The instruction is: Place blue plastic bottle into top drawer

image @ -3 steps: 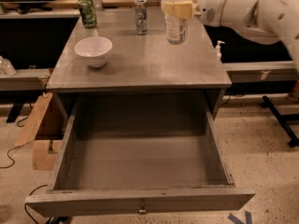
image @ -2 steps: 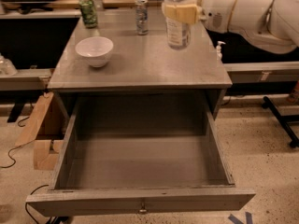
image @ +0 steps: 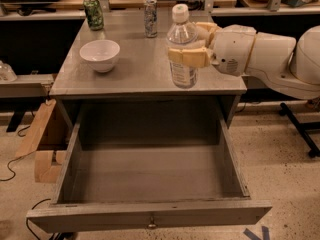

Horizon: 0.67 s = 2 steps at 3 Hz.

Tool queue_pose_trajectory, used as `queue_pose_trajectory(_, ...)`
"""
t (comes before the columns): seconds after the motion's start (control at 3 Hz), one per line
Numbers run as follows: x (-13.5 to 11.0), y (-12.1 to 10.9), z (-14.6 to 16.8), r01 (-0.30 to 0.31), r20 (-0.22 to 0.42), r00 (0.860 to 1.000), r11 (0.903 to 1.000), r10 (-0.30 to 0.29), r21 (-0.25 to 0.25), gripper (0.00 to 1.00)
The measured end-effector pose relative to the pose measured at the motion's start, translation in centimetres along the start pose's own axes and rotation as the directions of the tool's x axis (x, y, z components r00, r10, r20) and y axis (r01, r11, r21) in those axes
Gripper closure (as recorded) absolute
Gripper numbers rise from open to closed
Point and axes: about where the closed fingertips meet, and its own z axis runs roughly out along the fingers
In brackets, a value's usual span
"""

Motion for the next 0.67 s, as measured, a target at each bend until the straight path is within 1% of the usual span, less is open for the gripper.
queue_pose_trajectory(0.33, 0.0, 0.0, 0.0, 0.0, 0.0, 1.0, 1.0, 0.0, 0.0, 1.0)
queue_pose_trajectory(0.67, 2.2, 1.4, 0.2, -0.055, 0.001, 0.999, 0.9985, 0.055, -0.005, 1.0)
